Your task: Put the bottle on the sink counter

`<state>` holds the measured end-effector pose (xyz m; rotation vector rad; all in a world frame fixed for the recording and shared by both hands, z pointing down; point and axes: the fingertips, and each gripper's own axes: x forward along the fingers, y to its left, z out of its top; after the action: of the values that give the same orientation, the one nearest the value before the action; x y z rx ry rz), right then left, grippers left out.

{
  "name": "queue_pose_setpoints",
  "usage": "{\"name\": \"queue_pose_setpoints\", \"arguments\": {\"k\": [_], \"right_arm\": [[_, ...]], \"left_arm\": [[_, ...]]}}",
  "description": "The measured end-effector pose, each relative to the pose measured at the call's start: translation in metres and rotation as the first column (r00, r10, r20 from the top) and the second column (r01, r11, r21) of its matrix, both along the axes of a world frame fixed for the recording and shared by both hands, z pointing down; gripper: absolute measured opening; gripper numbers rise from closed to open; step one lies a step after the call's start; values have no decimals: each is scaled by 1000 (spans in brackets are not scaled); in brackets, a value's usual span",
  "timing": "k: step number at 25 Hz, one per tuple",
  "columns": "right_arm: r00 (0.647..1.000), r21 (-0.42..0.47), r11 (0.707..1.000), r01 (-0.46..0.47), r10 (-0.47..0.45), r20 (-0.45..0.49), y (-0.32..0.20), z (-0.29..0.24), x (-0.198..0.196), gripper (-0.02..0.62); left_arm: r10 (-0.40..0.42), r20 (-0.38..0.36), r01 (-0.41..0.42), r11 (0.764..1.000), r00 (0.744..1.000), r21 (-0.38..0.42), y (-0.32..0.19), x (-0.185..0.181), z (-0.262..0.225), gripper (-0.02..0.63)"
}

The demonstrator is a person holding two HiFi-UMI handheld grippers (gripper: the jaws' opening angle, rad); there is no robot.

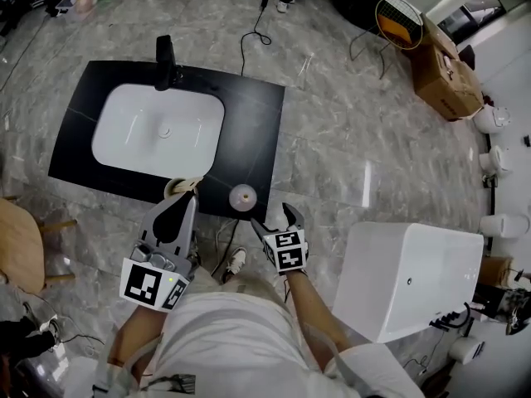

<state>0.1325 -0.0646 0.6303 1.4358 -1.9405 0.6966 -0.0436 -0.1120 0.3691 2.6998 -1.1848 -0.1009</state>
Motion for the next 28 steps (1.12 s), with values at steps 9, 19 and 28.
{"name": "queue_pose_setpoints", "arguments": {"k": [9,19,28], "right_arm": [[991,107,986,-131,128,40,-17,-38,23,128],[963,303,916,-263,231,139,-54,-129,68,9],[960,525,805,-275,199,199,-78,-250,84,9]], "left_arm": [[16,6,-17,999,1000,48,-6,6,-26,14],[-13,-9,14,994,1000,112,-23,-4,-58,14],[-64,-45,70,985,997,157,-43,-25,-93,14]]}}
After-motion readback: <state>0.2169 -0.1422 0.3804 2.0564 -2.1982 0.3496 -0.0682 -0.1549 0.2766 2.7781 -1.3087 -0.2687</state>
